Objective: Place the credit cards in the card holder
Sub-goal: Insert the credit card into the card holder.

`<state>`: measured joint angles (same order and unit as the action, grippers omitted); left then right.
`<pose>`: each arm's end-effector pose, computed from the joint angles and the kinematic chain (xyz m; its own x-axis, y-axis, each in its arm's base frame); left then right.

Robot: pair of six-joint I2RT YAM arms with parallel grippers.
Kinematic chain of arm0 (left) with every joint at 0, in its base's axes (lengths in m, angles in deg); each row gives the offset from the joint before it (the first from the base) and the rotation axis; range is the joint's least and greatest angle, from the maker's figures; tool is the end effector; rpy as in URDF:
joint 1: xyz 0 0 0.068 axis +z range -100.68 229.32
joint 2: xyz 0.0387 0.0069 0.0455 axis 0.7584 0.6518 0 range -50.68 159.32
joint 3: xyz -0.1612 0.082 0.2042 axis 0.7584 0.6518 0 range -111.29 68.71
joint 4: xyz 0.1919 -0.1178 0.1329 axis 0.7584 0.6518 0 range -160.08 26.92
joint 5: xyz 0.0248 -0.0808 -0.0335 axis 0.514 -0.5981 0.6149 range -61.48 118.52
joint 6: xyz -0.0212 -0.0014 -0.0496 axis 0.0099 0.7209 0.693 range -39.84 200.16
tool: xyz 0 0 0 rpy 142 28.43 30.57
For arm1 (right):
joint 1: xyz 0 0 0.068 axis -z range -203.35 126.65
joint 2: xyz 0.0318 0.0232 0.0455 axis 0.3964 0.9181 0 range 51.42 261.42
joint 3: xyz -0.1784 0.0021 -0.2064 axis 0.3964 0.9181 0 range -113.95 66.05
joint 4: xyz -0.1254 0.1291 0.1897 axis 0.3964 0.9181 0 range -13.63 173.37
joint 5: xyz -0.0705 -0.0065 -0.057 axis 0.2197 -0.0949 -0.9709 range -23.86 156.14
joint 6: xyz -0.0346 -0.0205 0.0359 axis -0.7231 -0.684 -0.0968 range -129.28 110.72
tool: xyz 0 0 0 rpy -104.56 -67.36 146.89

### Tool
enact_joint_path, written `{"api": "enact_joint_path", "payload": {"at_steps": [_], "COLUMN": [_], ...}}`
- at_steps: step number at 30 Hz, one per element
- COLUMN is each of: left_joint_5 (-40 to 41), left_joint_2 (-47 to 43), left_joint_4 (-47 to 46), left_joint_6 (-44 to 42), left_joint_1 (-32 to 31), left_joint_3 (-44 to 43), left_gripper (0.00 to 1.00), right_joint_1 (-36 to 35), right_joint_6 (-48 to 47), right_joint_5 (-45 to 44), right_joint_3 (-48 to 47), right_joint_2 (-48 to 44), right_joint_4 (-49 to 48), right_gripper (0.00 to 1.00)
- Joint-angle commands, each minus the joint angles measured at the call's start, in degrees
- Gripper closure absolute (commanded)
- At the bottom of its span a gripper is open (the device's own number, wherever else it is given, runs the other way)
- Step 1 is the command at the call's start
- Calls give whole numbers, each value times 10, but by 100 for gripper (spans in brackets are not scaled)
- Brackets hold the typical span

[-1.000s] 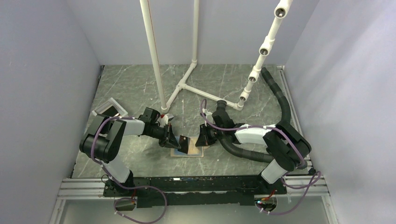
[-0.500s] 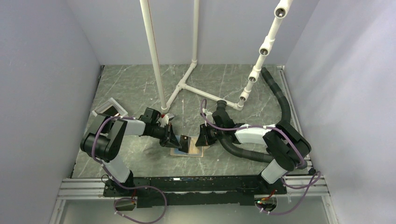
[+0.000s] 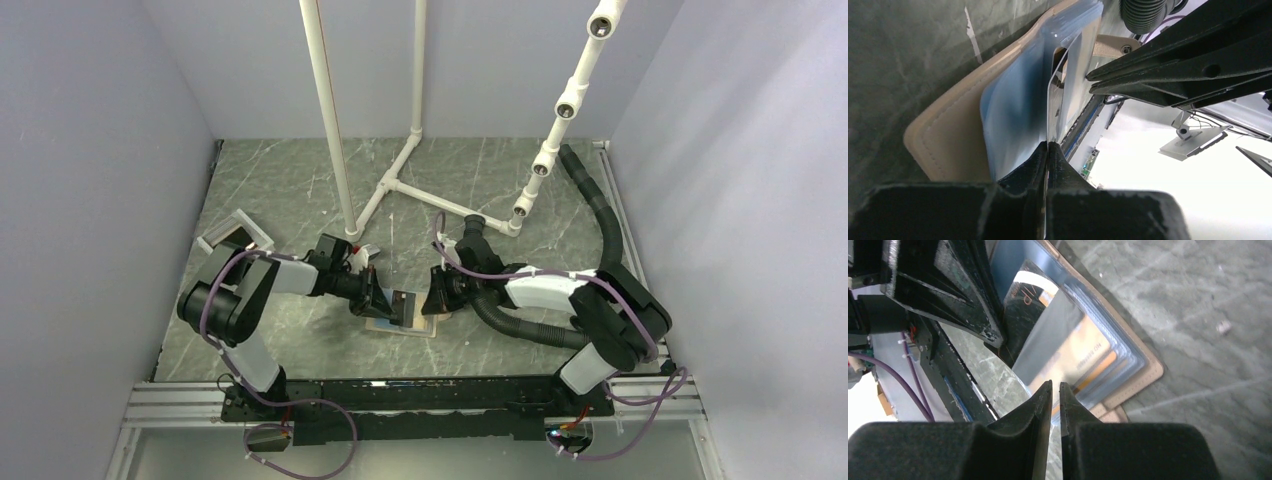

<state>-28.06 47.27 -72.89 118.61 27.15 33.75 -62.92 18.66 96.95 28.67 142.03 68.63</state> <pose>0.2367 -0.1286 0.1026 -0.9975 0.0366 0.0611 -0.0360 0.4805 -0.8762 0.2126 0.1993 0.1426 -0.8716 -0.1982 -0.4483 -0.4703 0.5957 0.6511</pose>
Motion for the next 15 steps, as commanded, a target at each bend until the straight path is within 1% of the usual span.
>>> {"api": "enact_joint_path", "payload": {"at_steps": [1, 3, 4, 6, 8, 12, 15], "left_joint_5": [54, 86, 99, 118, 128, 177, 234], "left_joint_2": [-41, -60, -66, -71, -69, -69, -68], "left_joint_4": [-1, 25, 45, 58, 59, 71, 111], "left_joint_6": [14, 6, 2, -2, -2, -5, -19], "left_joint_1": [-15, -22, -26, -34, -42, -70, -116], "left_joint_3": [3, -4, -8, -13, -15, -29, -63], "left_gripper": [90, 75, 70, 61, 53, 48, 47], "right_joint_1": [2, 4, 4, 5, 5, 5, 5], "right_joint_6": [14, 16, 17, 19, 19, 26, 21], "right_joint_5": [-66, -74, -75, -76, -72, -54, -52], "right_joint_3": [-13, -22, -21, -15, -12, -13, -23], "right_joint_2": [-46, -56, -63, -71, -66, -45, -23], "right_joint_4": [119, 144, 149, 147, 141, 109, 98], "right_gripper": [84, 83, 81, 76, 74, 71, 71]}}
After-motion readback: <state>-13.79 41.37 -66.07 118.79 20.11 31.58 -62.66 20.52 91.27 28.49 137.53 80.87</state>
